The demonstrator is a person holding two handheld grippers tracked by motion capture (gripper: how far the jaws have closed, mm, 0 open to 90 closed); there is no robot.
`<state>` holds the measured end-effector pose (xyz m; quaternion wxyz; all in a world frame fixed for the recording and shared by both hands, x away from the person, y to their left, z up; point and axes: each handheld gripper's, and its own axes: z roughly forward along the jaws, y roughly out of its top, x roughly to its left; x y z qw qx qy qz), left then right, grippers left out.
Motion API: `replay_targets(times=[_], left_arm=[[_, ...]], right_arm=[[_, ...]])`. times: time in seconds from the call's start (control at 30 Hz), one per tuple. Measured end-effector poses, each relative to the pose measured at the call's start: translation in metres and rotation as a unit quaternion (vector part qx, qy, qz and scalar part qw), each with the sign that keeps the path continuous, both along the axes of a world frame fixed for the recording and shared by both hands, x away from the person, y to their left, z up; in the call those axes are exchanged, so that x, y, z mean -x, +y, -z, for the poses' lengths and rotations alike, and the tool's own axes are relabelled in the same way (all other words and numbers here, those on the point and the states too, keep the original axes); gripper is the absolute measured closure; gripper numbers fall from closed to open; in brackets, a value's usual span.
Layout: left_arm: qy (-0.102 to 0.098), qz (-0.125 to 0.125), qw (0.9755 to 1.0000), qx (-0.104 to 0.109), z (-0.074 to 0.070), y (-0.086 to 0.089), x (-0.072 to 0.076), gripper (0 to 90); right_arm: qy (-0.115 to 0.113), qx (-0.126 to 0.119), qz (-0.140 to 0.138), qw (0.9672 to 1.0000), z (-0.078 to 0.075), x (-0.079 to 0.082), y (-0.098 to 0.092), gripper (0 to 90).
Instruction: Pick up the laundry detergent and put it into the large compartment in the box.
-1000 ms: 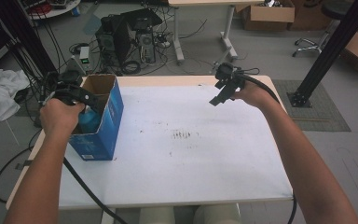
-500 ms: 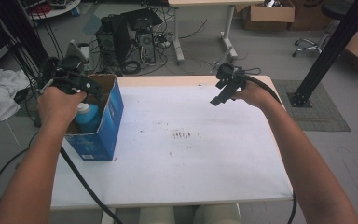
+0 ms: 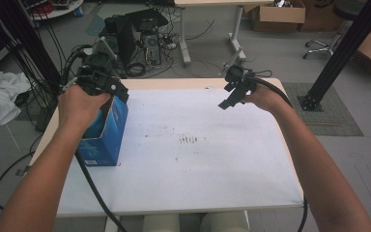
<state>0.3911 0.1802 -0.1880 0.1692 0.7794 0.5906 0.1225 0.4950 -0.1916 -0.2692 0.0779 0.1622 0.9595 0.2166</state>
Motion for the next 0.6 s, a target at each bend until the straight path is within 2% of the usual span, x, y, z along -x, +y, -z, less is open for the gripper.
replay_targets(times=[0.03,0.07,0.1,0.2,0.37,0.5,0.6], left_arm=[[0.001,0.020,0.9998,-0.002,-0.002,-0.009,0.001,20.1],[0.001,0.020,0.9998,-0.002,-0.002,-0.009,0.001,20.1],[0.001,0.038,0.9993,-0.004,-0.003,-0.019,0.001,20.1],[0.004,0.051,0.9987,-0.007,-0.003,-0.027,0.001,20.0],[-0.002,0.080,0.9968,-0.007,-0.001,-0.044,0.003,19.8],[0.003,0.110,0.9938,-0.012,0.001,-0.058,0.004,19.9],[0.004,0.139,0.9900,-0.019,0.003,-0.071,0.003,20.0]], right_arm=[[0.000,-0.001,0.000,1.0000,0.000,0.000,0.000,17.7],[0.000,-0.001,0.000,1.0000,0.000,0.000,0.000,17.7],[0.000,-0.001,0.000,1.0000,0.000,0.000,0.000,17.7],[-0.001,-0.002,0.001,1.0000,-0.001,0.000,-0.001,17.5],[-0.003,0.003,0.004,1.0000,-0.003,0.005,0.000,17.5],[-0.003,0.005,0.003,1.0000,-0.004,0.008,0.001,17.6],[-0.001,0.007,0.005,1.0000,-0.004,0.009,0.001,17.7]])
